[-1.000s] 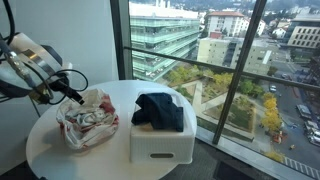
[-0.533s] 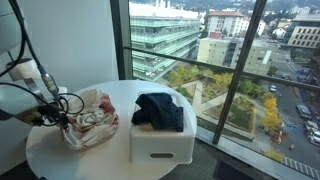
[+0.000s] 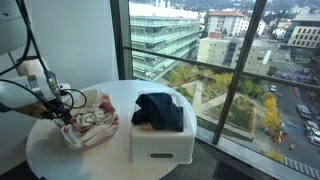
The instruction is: Pick up all the items from the plastic bag and put them on the white basket
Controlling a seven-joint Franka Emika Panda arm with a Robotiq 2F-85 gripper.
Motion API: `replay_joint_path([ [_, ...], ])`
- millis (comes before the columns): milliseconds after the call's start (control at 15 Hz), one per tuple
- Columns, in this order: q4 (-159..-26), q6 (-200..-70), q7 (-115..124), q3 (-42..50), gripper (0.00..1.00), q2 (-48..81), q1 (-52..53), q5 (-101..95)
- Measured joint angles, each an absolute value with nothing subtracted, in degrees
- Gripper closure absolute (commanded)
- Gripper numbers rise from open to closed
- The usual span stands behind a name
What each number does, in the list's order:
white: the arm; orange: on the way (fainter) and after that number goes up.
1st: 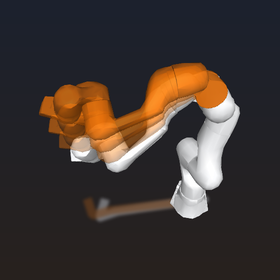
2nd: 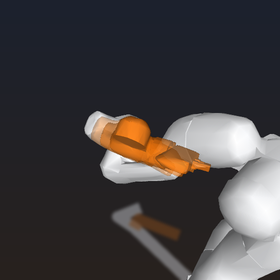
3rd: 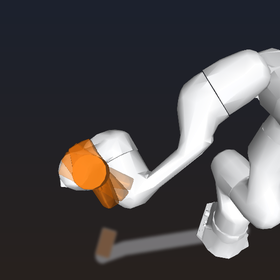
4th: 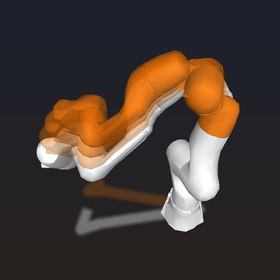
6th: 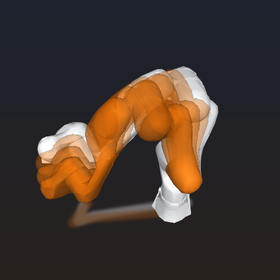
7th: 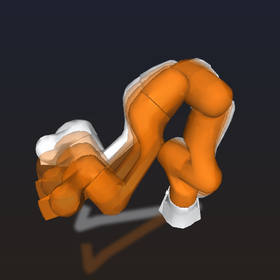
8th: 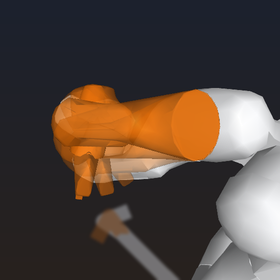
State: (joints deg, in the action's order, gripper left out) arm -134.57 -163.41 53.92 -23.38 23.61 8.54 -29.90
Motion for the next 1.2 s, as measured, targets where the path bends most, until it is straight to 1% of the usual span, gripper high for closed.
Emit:
replay_joint_path([
  [400,-130.4,-158.0,52.8,-20.9,0.0,20.9,9.0,-31.3],
  [800,-129.3,-156.3,61.0,-13.4,0.0,21.7,12.9,-44.8],
  [1000,-129.9,-155.7,64.4,-12.2,0.0,24.5,14.3,-46.6],
  [1067,-130.1,-155.6,65.1,-12.1,0.03,25.6,14.7,-46.6],
  [1133,-130.3,-155.6,65.7,-11.9,0.27,26.7,15.0,-46.7],
  [1200,-130.3,-155.6,66.1,-11.7,0.28,27.6,15.3,-47.0],
])
